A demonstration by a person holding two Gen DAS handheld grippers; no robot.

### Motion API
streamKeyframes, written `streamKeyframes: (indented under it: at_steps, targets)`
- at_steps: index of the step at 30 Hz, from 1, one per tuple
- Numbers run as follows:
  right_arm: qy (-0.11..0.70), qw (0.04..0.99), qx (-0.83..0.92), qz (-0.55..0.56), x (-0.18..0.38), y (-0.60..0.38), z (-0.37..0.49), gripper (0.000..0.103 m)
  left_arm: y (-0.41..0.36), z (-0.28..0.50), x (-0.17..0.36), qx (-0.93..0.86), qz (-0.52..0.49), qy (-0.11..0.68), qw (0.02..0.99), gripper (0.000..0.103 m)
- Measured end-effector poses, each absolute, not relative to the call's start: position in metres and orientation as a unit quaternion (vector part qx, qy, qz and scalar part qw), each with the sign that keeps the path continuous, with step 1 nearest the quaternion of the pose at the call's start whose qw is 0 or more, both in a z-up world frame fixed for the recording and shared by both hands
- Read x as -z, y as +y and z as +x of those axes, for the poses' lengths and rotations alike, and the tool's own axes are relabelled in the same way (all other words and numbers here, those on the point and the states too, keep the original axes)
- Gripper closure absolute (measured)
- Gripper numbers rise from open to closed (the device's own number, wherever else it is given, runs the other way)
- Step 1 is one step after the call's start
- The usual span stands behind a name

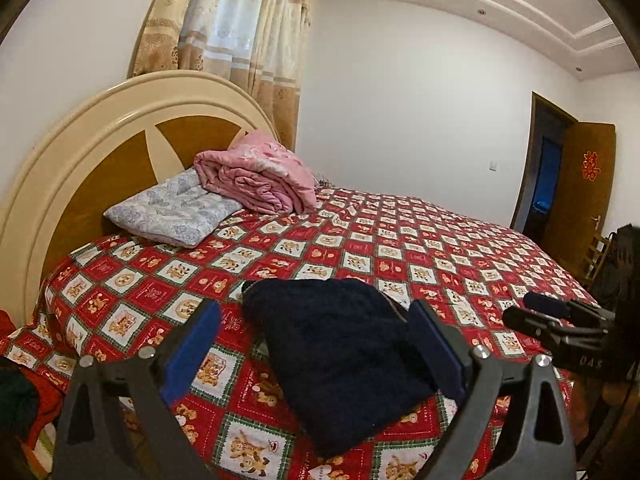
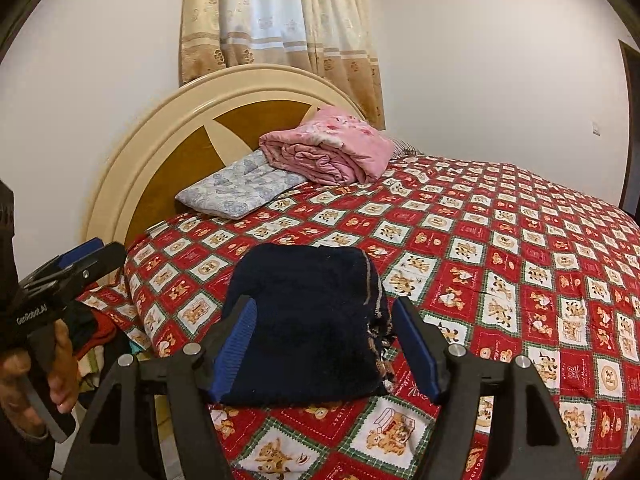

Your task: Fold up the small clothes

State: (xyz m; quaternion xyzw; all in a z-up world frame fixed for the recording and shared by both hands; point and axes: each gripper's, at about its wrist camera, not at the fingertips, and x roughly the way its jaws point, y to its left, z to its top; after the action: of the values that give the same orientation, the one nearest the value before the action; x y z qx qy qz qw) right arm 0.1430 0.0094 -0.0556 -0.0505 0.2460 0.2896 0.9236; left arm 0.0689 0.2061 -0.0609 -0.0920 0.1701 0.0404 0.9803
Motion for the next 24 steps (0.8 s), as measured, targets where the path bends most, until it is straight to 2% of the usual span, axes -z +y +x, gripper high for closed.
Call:
streamKeyframes:
  at_steps: [3, 24]
  targets:
    - [0.246, 0.923, -0.292, -0.050, 0.056, 0.010, 0.141, 0.032, 0.202, 0.067, 0.060, -0.040, -0.088, 0.168, 0.981, 0.003]
    - [0.228, 0.925, -0.300, -0.046, 0.052, 0.011, 0.131, 0.032, 0.196, 0.066, 0.060, -0.039, -0.086, 0.168, 0.981, 0.003]
